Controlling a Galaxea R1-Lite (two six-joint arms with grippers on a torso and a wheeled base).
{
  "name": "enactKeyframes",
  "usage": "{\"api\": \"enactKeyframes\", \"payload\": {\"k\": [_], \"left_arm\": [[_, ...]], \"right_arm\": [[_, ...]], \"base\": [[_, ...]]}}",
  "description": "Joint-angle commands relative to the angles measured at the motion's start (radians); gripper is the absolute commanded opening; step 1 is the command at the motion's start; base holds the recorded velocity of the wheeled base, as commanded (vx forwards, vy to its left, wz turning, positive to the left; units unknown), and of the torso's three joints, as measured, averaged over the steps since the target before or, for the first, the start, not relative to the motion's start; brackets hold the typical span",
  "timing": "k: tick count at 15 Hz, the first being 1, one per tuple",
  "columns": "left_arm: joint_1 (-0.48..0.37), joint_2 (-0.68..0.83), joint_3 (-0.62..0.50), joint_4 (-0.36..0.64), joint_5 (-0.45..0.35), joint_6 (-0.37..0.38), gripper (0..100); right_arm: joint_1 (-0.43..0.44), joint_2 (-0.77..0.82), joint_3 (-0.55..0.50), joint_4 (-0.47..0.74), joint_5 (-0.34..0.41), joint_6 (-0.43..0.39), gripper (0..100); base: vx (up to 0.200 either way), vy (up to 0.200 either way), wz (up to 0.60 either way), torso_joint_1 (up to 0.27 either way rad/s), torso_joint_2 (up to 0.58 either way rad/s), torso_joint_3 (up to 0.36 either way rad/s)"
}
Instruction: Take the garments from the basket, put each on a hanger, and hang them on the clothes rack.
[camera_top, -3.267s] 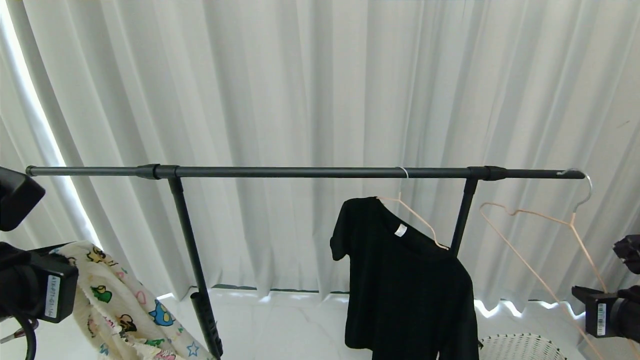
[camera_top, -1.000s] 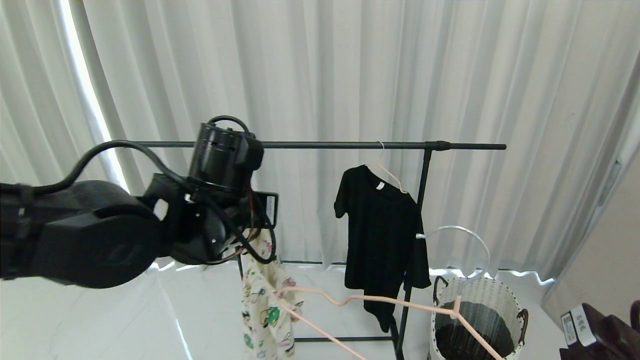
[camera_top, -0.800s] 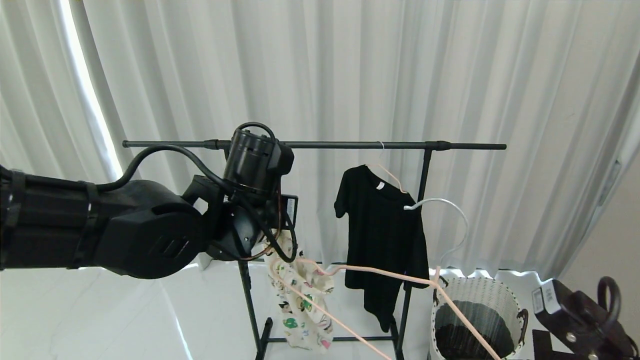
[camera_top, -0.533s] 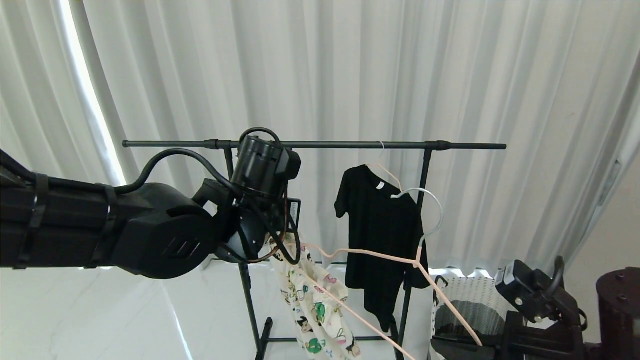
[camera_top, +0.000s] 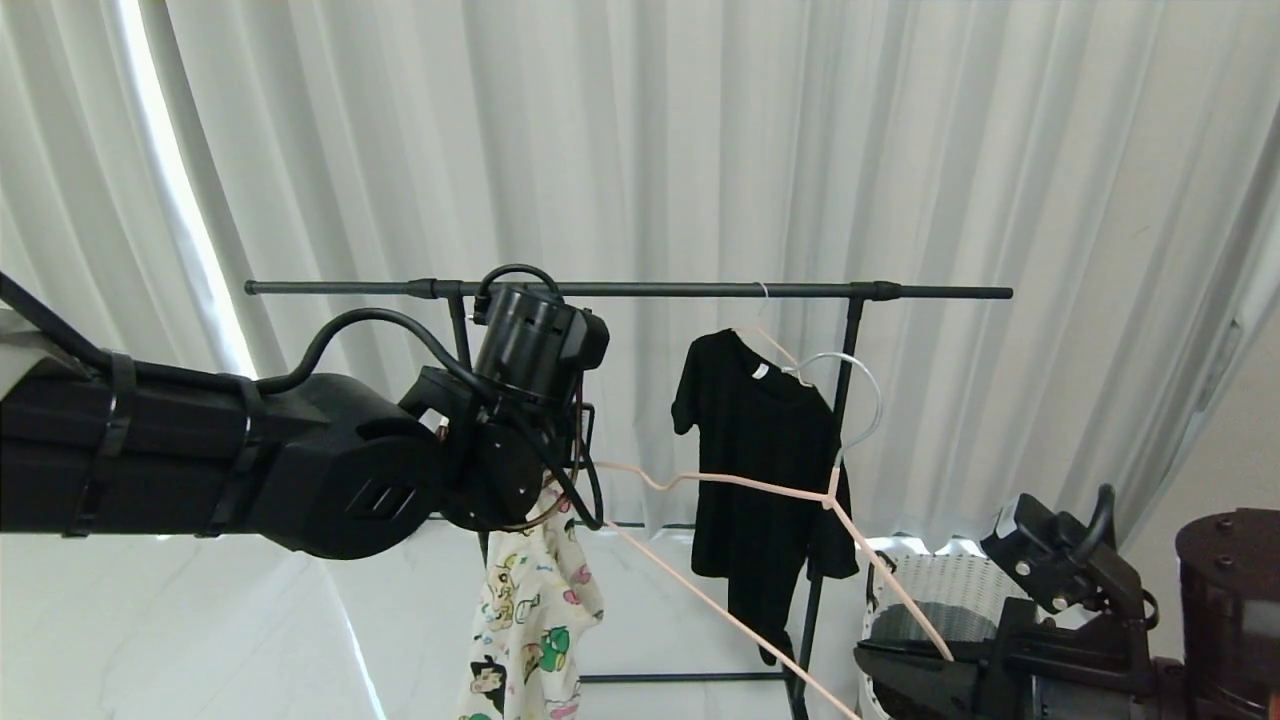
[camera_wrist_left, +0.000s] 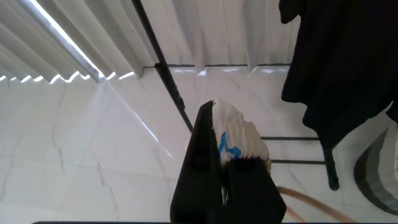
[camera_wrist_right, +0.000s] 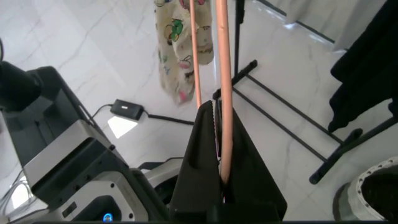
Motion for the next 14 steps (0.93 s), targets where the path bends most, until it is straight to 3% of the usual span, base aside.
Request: {"api": "enactKeyframes", "payload": {"k": [1,14], "left_arm": [[-0.007,0.0,0.001,0.0,0.0,-0.001,0],[0.082,0.017,-0.02,-0.003,0.012,-0.001,0]], "right_arm": [[0.021,0.0,-0.005,0.0,0.001,0.0,0],[0.034,0.0,-0.011,0.0,0.002,0.0,0]], "base": [[0.0,0.0,0.0,0.0,0.0,0.0],[0.0,0.0,0.0,0.0,0.0,0.0]]}}
